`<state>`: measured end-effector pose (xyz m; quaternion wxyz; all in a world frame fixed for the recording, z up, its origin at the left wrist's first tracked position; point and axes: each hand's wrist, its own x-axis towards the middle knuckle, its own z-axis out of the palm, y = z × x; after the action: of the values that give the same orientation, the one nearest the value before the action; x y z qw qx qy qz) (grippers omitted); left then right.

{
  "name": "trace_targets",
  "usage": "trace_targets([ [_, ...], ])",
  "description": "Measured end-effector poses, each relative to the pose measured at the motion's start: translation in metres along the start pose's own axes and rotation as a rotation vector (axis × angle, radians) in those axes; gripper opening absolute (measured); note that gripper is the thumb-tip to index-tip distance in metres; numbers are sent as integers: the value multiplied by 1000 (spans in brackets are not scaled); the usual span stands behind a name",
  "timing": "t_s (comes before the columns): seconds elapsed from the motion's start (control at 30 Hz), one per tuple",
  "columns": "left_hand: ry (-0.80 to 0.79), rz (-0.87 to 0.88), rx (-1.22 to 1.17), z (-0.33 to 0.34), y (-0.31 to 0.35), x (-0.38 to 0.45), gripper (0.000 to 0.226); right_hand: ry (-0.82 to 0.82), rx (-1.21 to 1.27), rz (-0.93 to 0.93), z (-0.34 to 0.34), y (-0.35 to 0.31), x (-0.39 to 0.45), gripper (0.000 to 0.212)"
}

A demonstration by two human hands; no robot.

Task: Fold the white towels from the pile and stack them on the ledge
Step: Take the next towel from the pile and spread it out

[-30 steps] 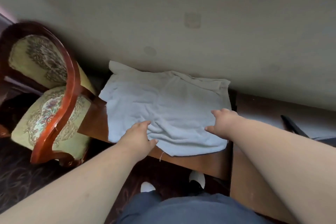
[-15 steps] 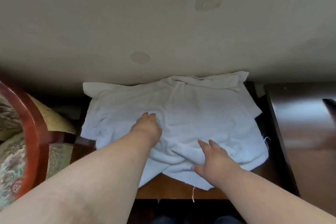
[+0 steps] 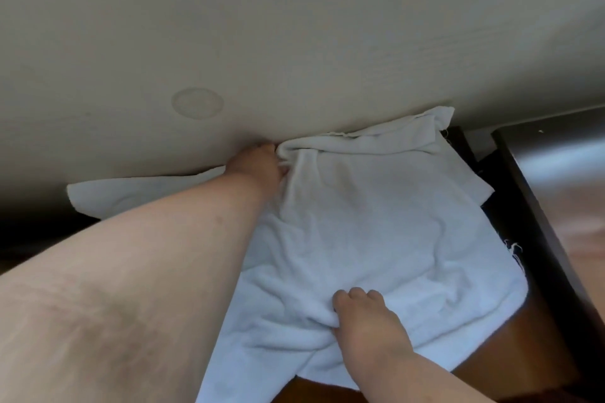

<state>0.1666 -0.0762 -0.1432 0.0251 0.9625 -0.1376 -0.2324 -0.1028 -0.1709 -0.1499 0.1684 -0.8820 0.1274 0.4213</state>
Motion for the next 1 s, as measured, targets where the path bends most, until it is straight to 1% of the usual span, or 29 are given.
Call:
trace_targets([
  [0.07, 10, 6, 78, -3, 0, 0, 43, -22, 9, -13, -4, 1, 0, 31],
  [0.1, 39, 30, 64, -4, 0, -4, 40, -34, 21, -18, -8, 1, -2, 28],
  [0.17, 121, 95, -43, -6, 1, -22, 33, -55, 51, -30, -16, -1, -8, 24],
  [0.2, 140, 119, -92, -10, 2, -34, 30, -49, 79, -25, -23, -1, -13, 36],
  [0.23, 143, 146, -114, -15, 5, -48, 28, -8, 141, -21, -31, -3, -19, 55],
  [0.27, 138, 181, -118, -22, 8, -62, 27, 82, 224, -22, -43, -6, -25, 70],
  [0.33, 130, 269, -134, -43, 16, -92, 20, 399, 321, -55, -74, -13, -38, 85],
  [0.37, 125, 323, -135, -55, 19, -109, 13, 557, 302, -79, -93, -17, -44, 92],
  [0.4, 120, 387, -118, -66, 22, -126, 7, 670, 258, -110, -112, -20, -48, 100],
  [0.43, 123, 460, -85, -76, 25, -143, 6, 736, 200, -145, -132, -22, -52, 107],
  [0.47, 131, 534, -49, -85, 27, -159, 6, 742, 133, -165, -152, -24, -55, 111],
  [0.5, 143, 596, -26, -93, 28, -174, 7, 698, 54, -184, -171, -26, -60, 107],
  [0.53, 153, 641, -17, -102, 28, -188, 8, 608, -36, -201, -187, -28, -65, 92],
  [0.57, 159, 667, -14, -110, 27, -200, 11, 498, -156, -208, -200, -31, -74, 63],
  [0.6, 152, 675, -9, -117, 23, -210, 16, 413, -275, -205, -210, -32, -86, 28],
  [0.63, 127, 665, 1, -125, 18, -218, 24, 362, -322, -216, -217, -31, -98, 5],
  [0.7, 39, 577, 25, -138, 5, -228, 39, 339, -299, -260, -221, -27, -123, 18],
  [0.73, -13, 514, 46, -144, 0, -231, 39, 352, -265, -278, -221, -26, -134, 23],
  [0.8, -110, 430, 140, -155, -4, -237, 28, 365, -247, -311, -220, -25, -156, 23],
  [0.9, -197, 402, 280, -170, -6, -247, 12, 321, -290, -307, -227, -25, -185, 11],
  [0.93, -226, 390, 301, -175, -8, -251, 9, 306, -303, -293, -232, -23, -195, 11],
  [1.0, -258, 357, 289, -187, -16, -258, 13, 303, -331, -250, -244, -15, -215, 17],
])
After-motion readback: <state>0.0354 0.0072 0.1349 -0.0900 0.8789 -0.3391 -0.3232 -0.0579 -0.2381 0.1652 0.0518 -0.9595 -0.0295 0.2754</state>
